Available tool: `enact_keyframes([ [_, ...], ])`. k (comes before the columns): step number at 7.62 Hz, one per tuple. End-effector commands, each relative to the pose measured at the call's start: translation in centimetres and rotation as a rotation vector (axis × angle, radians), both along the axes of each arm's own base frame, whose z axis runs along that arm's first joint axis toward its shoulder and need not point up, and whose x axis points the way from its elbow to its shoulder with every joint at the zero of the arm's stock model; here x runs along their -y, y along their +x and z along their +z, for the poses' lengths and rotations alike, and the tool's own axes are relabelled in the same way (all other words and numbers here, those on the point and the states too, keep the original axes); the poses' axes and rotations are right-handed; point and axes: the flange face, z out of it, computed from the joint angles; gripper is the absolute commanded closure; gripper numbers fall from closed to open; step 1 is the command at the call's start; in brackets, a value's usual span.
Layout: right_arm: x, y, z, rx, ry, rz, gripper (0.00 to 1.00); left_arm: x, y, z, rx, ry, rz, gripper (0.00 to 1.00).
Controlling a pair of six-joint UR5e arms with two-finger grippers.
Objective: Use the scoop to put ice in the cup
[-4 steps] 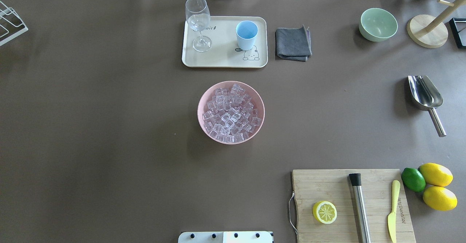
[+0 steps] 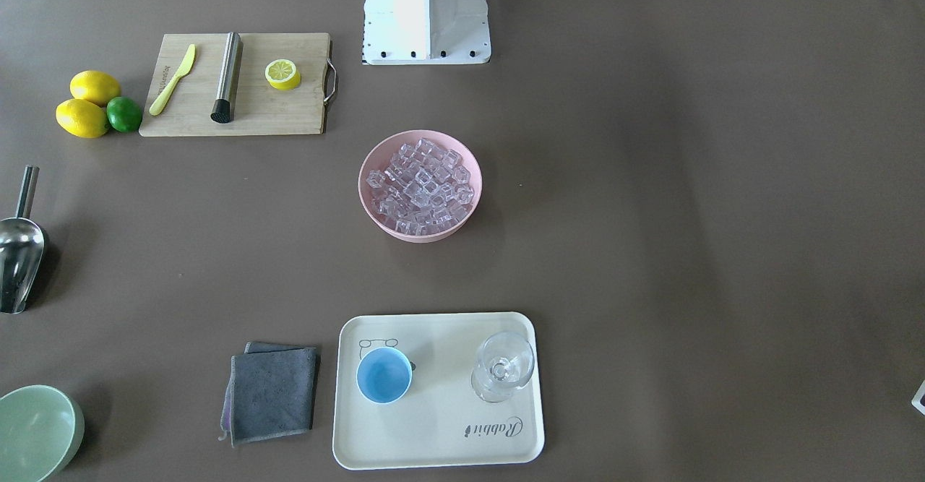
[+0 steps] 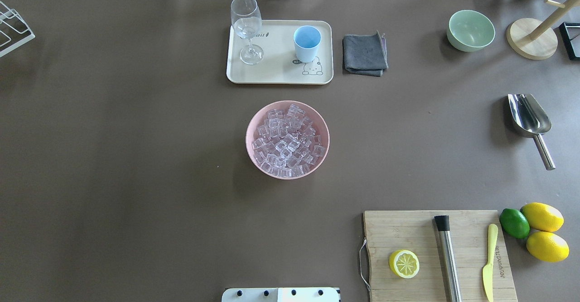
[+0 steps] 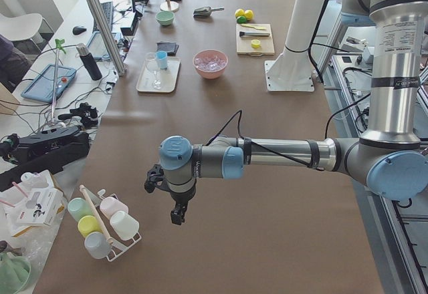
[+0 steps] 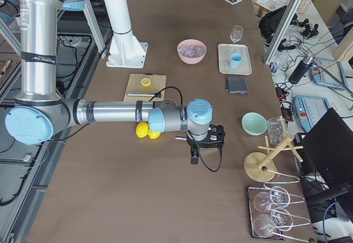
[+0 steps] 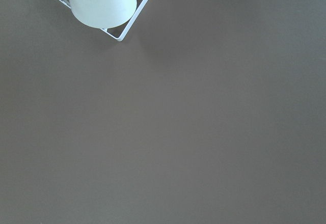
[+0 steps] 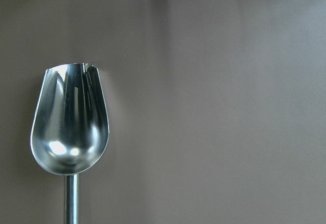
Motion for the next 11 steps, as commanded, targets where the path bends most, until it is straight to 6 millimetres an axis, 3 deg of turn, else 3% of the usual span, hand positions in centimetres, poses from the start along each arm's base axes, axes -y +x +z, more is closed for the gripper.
enact_keyframes([
  [1,-0.1,0.0,0.0,0.003,-0.005,0.005,0.00,0.2,0.5,-0.5,-0.002,0.023,0.012,0.01],
  [3,-0.5,0.1,0.2,0.004,-0.015,0.010,0.00,0.3,0.5,-0.9,-0.001,0.043,0.015,0.01],
  [4,-1.9,0.3,-0.9,-0.009,-0.037,0.061,0.00,0.6,0.5,-1.4,-0.001,0.082,0.015,0.01],
  [5,-1.7,0.0,-1.8,-0.009,-0.044,0.093,0.00,0.9,0.5,-2.0,0.001,0.128,0.015,0.01],
  [6,-1.6,-1.5,-2.7,0.008,-0.057,0.126,0.00,1.3,1.9,-3.0,-0.045,0.192,0.041,0.01],
  [9,-3.4,-8.5,-3.1,0.079,-0.008,0.212,0.00,2.9,11.7,-6.9,-0.119,0.445,0.231,0.01],
  [10,-4.4,-9.6,-2.4,0.078,0.000,0.189,0.00,3.1,16.1,-8.2,-0.145,0.512,0.315,0.01],
  [11,-5.3,-11.0,-1.7,0.051,-0.004,0.219,0.00,2.0,22.1,-9.5,-0.187,0.603,0.429,0.01],
])
